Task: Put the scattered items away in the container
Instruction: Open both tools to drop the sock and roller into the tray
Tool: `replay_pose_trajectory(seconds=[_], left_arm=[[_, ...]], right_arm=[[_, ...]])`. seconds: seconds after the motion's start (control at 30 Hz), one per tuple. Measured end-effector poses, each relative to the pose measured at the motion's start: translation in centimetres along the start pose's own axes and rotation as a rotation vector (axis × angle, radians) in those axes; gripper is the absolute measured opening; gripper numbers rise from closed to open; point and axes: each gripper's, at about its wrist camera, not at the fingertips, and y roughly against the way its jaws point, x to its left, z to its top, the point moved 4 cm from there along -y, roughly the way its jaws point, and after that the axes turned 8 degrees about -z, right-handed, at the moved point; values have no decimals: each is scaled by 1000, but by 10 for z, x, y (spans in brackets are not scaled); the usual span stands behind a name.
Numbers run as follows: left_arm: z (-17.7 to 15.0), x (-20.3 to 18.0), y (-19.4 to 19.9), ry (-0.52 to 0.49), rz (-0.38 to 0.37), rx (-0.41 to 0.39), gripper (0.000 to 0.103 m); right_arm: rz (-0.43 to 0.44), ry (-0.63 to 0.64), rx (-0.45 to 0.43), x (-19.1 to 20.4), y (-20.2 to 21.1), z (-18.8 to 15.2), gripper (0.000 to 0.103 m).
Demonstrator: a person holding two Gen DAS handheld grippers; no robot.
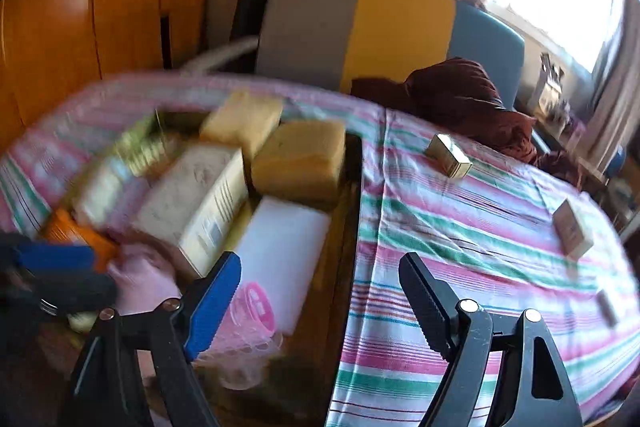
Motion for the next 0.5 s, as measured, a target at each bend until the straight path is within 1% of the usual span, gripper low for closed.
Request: replay_pose_trajectory(seconds=[0.07, 0.1, 0.13, 0.17, 0.27, 0.3, 0.33, 0.4, 0.5], left_arm=[[2, 3, 1, 15, -1, -13, 51], [3, 3, 2, 22, -6, -17, 51], [4, 4, 2, 28, -10, -18, 51], [6, 4, 2, 35, -13, -21, 51], [10, 1, 1, 38, -17, -39, 51], [11, -1, 0, 36, -17, -40, 51], [13, -4, -2, 36, -23, -45, 51], [15, -12, -7, 35, -35, -45, 51], [17, -25, -16, 28, -58, -33, 51]], right_arm=[[4, 57, 35, 9, -6, -8, 82], [16, 59, 43, 10, -7, -10, 78], [24, 35, 32, 6, -4, -11, 73], [34, -21, -5, -4, 4, -9, 73], [71, -170, -83, -38, 25, -5, 76], [70, -214, -103, -50, 30, -6, 79], [63, -264, -120, -64, 35, -8, 85], [46, -342, -137, -86, 40, -14, 91], [34, -439, -134, -112, 40, -27, 93]])
